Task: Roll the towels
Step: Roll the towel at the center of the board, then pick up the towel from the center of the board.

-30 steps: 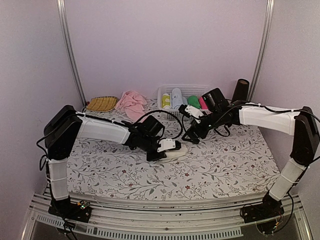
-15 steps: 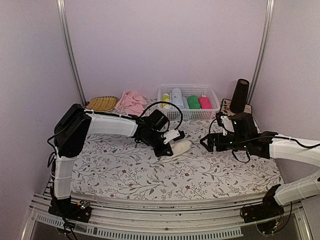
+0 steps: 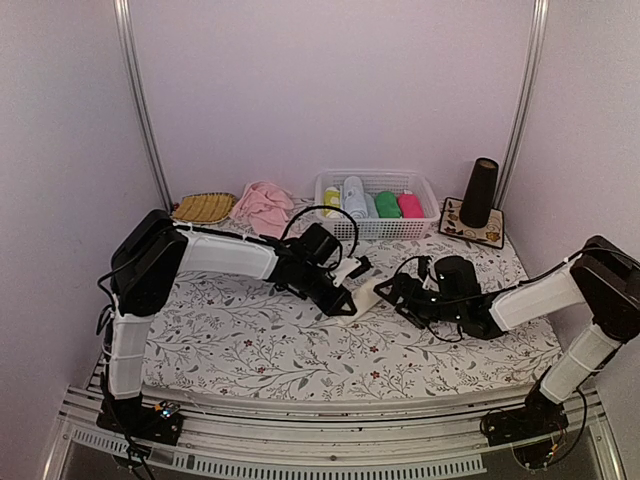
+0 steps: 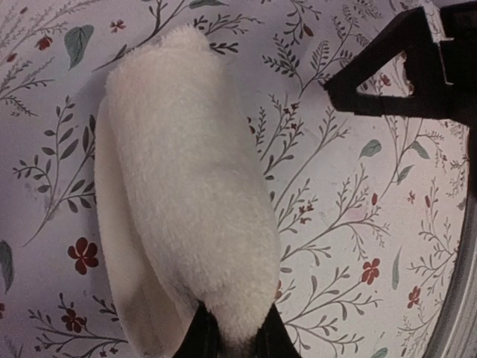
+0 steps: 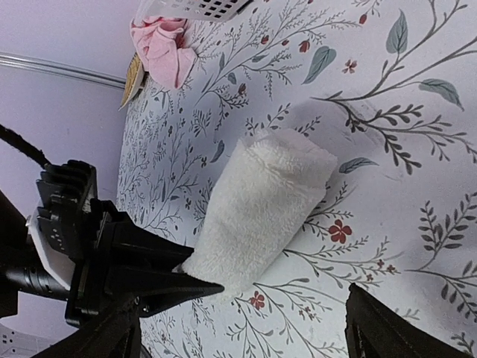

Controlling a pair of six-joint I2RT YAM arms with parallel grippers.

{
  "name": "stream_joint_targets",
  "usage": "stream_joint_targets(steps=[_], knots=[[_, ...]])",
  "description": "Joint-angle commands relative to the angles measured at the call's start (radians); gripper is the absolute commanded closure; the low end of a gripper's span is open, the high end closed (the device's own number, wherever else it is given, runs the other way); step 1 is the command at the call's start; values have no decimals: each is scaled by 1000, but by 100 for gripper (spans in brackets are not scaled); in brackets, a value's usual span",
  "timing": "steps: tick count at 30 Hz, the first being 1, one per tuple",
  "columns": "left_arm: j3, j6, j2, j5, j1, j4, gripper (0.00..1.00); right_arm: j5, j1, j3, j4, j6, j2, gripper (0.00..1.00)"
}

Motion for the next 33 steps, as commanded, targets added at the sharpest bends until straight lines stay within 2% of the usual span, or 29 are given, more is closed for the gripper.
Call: stream_joint_targets(steps=[1, 7, 17, 27, 30, 33], knots=[[-67, -125, 17, 197, 25, 32, 100, -81, 8, 74, 183, 112, 129, 7], [-132, -217, 28, 291, 71, 120, 100, -134, 6, 128, 234, 160, 256, 13], [-181, -304, 44, 318, 99, 179, 100, -170, 8, 119, 308, 247, 363, 19], [-193, -327, 39, 314, 103, 195, 100, -164, 43, 199, 322, 272, 470, 24], [-194, -326, 30, 299, 99, 195, 100, -156, 46, 207, 318, 273, 477, 30], [-191, -320, 25, 294, 89, 195, 92, -153, 46, 221, 310, 268, 487, 38]])
